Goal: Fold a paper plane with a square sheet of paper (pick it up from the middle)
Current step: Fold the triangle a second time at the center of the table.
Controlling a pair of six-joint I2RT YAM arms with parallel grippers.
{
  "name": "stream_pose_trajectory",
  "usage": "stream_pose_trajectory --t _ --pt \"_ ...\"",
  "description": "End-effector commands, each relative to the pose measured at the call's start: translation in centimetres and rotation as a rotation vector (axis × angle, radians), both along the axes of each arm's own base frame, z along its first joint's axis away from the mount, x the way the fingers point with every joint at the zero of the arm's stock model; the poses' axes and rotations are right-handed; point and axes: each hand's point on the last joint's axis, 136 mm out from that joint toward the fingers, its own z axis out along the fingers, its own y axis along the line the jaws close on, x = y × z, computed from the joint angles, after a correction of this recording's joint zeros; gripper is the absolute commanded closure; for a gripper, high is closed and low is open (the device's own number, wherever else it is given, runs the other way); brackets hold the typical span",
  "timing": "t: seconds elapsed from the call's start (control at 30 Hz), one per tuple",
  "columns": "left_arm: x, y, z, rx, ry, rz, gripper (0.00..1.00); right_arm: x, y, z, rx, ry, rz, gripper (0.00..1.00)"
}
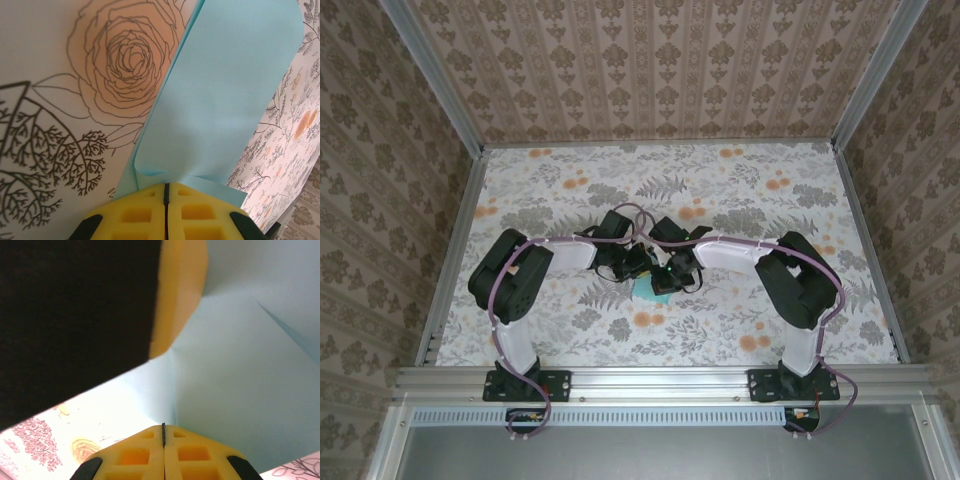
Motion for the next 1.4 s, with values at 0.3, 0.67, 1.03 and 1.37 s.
stream_pose_trajectory --t 0.3,0.67,1.03,1.37 --pt "-4.0 4.5 -6.4 0.228 0.187 0.038 0.93 -1.4 -2.6 -1.7 -0.101 0.06 0.007 0.93" --pt "-4.2 4.9 -7.0 0.243 0.202 0.039 0.93 -3.5 -3.7 -2.1 -0.045 0.125 0.038 0.94" --pt "-4.1 4.9 -7.0 0.238 0.202 0.038 0.93 -5.4 -4.8 -0.8 -0.02 0.155 0.037 0.94" --pt "-3.8 4.3 -6.5 0.217 0.194 0.031 0.93 0.4 -0.4 3.8 0.178 -0.024 -0.058 0.93"
